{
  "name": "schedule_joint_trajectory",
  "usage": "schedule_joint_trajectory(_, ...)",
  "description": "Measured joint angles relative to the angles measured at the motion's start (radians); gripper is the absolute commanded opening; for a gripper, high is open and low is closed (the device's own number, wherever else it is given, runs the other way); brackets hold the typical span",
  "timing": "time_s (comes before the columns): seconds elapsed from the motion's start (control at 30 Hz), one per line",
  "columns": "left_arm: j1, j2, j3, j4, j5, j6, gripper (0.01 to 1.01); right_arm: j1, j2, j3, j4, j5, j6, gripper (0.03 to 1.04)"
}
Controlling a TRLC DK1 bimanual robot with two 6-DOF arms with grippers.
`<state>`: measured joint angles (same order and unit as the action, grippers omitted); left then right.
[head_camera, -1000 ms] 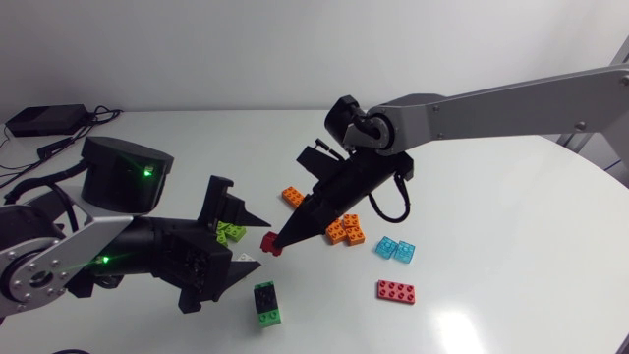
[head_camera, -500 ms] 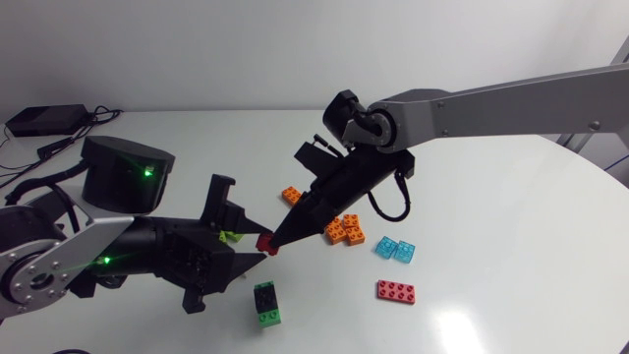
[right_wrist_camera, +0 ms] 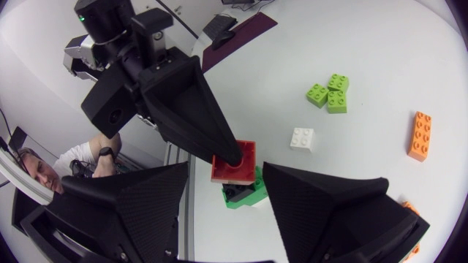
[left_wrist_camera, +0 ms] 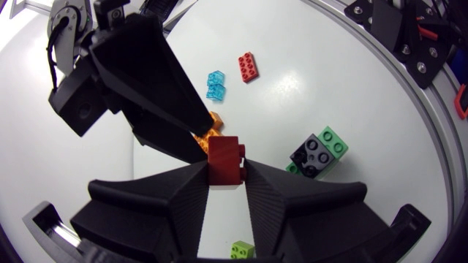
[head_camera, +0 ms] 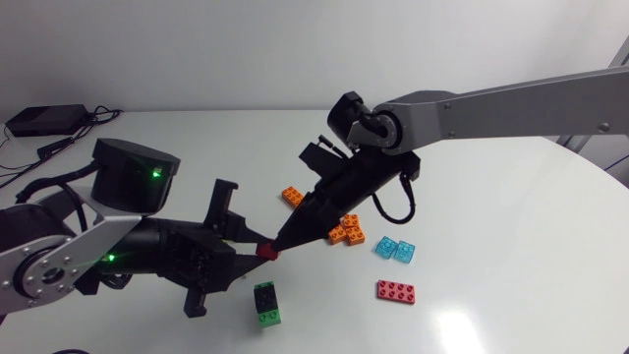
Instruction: Separate the duplo bricks
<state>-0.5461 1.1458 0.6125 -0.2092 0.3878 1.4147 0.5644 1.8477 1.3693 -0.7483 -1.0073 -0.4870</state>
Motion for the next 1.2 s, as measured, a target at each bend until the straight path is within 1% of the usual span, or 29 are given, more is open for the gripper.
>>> schedule_joint_trajectory(0.07,0.020,0.010,0.009,-0.028,0.021,-0.003,0.274,-0.002,-0.034,-0.027,0.025,0.038,0.000,0.99)
schedule_joint_trajectory(0.13,0.050,0.028,0.034,-0.073,0.062,-0.003,0.274,0.002,-0.091,-0.075,0.088,0.127,0.000,0.99)
schedule_joint_trajectory(0.23,0.110,0.074,0.102,-0.163,0.131,-0.020,0.274,0.037,-0.198,-0.174,0.220,0.291,0.005,0.99)
schedule_joint_trajectory(0.33,0.148,0.112,0.171,-0.230,0.188,-0.042,0.274,0.130,-0.298,-0.275,0.339,0.489,0.009,0.99)
schedule_joint_trajectory(0.37,0.152,0.120,0.188,-0.243,0.204,-0.051,0.274,0.167,-0.322,-0.302,0.367,0.539,0.009,0.96)
schedule_joint_trajectory(0.43,0.154,0.132,0.214,-0.264,0.232,-0.074,0.274,0.239,-0.359,-0.348,0.412,0.614,0.008,0.91)
schedule_joint_trajectory(0.5,0.154,0.145,0.234,-0.290,0.258,-0.095,0.274,0.285,-0.380,-0.377,0.437,0.665,0.008,0.89)
schedule_joint_trajectory(0.57,0.154,0.158,0.245,-0.312,0.279,-0.110,0.274,0.295,-0.391,-0.391,0.450,0.687,0.008,0.84)
schedule_joint_trajectory(0.8,0.154,0.184,0.255,-0.375,0.313,-0.126,0.274,0.293,-0.409,-0.394,0.472,0.721,0.008,0.84)
schedule_joint_trajectory(0.83,0.154,0.184,0.257,-0.381,0.314,-0.126,0.274,0.293,-0.411,-0.394,0.472,0.724,0.008,0.81)
schedule_joint_trajectory(0.9,0.154,0.184,0.263,-0.391,0.316,-0.126,0.274,0.293,-0.413,-0.394,0.472,0.724,0.008,0.71)
schedule_joint_trajectory(1.0,0.153,0.184,0.278,-0.413,0.321,-0.126,0.274,0.293,-0.413,-0.394,0.480,0.724,0.008,0.52)
schedule_joint_trajectory(1.07,0.150,0.184,0.285,-0.415,0.320,-0.127,0.274,0.293,-0.414,-0.395,0.492,0.724,0.008,0.43)
schedule_joint_trajectory(1.13,0.146,0.184,0.291,-0.420,0.325,-0.127,0.274,0.293,-0.417,-0.396,0.496,0.724,0.008,0.36)
schedule_joint_trajectory(1.2,0.145,0.184,0.296,-0.439,0.340,-0.131,0.274,0.293,-0.422,-0.400,0.496,0.724,0.008,0.35)
